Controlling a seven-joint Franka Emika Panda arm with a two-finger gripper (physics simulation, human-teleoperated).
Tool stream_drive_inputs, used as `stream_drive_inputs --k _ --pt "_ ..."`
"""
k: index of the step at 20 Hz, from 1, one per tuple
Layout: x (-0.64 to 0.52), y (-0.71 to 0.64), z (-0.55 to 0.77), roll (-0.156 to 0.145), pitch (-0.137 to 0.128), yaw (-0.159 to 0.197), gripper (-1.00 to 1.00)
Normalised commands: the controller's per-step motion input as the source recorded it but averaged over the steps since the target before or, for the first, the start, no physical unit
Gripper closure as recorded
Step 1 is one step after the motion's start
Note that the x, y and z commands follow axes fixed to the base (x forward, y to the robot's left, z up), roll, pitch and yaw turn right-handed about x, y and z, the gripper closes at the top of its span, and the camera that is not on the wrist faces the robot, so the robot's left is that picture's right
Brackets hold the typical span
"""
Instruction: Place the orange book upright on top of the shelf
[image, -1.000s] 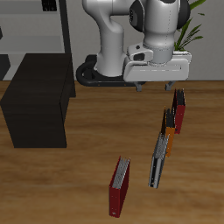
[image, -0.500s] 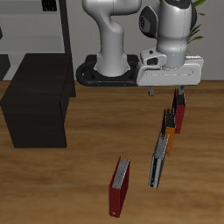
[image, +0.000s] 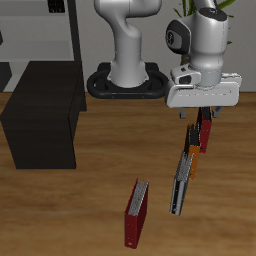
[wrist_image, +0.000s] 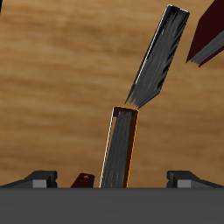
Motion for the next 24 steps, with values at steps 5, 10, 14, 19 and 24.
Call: stream_drive_inputs --k 5,10,14,19,24 --pt "0.08 -0.03 -0.23 -0.008 -0.015 -0.01 -1.0" --pt "0.05 -0.08 -0.24 -0.015 -0.006 -0.009 -1.0" --pt "0.06 -0.09 -0.28 -0.007 0.051 -0.01 -1.0" --pt "0.03 0.01 -0.18 0.013 0.032 -0.003 -1.0" --pt "0.05 0.01 -0.29 0.042 0.071 -0.011 -1.0"
